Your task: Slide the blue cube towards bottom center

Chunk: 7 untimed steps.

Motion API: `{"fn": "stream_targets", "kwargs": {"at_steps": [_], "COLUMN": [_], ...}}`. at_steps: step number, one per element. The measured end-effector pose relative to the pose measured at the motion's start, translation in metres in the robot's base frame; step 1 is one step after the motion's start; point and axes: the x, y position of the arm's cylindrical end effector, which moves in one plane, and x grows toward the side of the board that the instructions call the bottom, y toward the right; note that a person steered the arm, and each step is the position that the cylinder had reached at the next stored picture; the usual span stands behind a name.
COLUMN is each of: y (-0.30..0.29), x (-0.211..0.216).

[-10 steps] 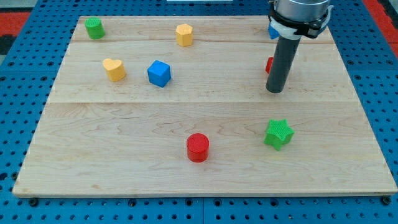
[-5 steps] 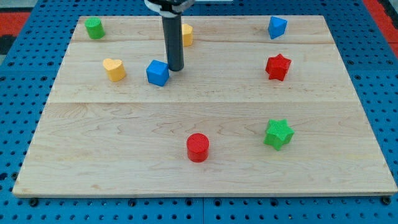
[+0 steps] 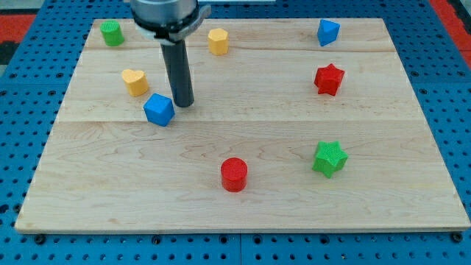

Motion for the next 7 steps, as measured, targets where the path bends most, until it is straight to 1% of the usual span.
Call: {"fn": "stream_targets", "kwargs": {"at_steps": [1,2,3,5,6,7], "y": [-0.025,-0.019,-0.049,-0.056,-0.033,0.025], "x": [-0.002,-0.011,-0.013,0.01,0.027,0.114]}}
